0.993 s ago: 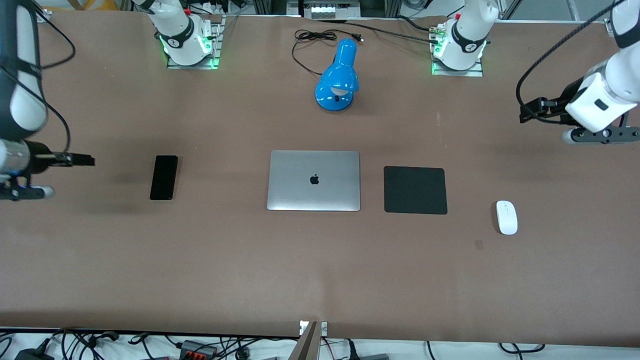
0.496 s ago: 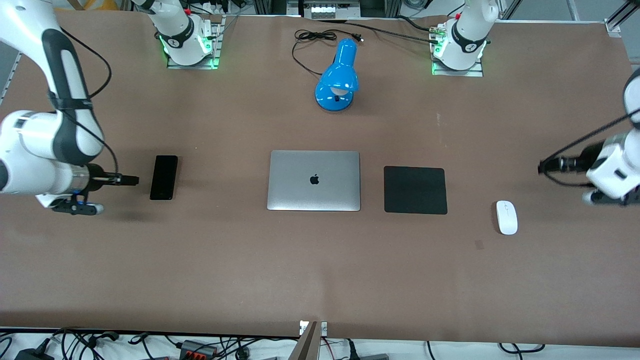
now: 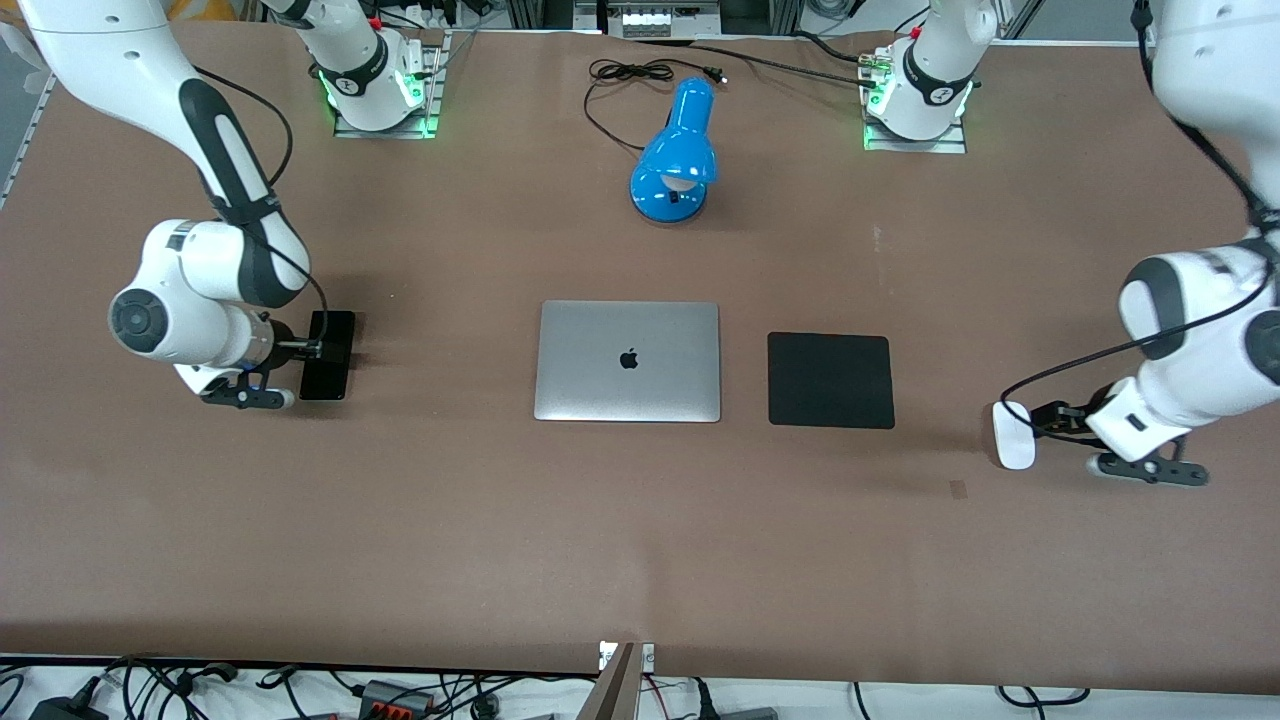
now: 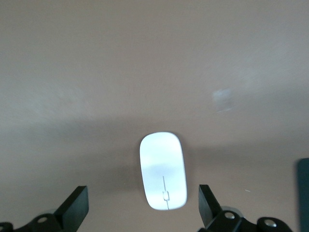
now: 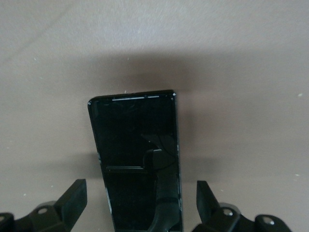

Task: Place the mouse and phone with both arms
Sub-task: 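Close the right gripper on the phone while the left gripper grasps the mouse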

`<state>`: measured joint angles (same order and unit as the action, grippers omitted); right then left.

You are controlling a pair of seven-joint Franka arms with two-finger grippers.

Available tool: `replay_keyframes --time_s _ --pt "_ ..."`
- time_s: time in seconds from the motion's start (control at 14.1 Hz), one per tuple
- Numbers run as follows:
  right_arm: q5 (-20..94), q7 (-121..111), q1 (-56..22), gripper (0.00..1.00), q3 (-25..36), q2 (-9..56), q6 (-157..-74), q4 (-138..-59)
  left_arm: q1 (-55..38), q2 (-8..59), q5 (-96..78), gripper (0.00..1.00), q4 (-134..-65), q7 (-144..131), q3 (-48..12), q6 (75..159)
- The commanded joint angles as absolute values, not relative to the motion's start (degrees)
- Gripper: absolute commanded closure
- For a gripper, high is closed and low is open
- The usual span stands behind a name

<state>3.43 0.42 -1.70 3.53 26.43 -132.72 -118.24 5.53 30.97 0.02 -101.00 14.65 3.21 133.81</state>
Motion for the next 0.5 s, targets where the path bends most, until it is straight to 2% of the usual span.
replay_keyframes --time_s 0.0,0.21,0.43 --pt "3.7 1.2 -2.0 0.0 3.7 26.5 -135.2 -119.8 6.0 32.9 -0.6 0.0 -102.7 15.7 2.7 136.4" --pt "3.7 1.1 -2.5 0.0 3.7 26.8 -139.8 -122.4 5.6 33.5 -0.6 0.0 -105.5 15.7 2.4 142.3" --pt "3.7 1.2 -2.5 0.0 3.6 26.9 -139.8 -122.8 5.9 34.7 -0.6 0.0 -107.0 15.9 2.2 145.4"
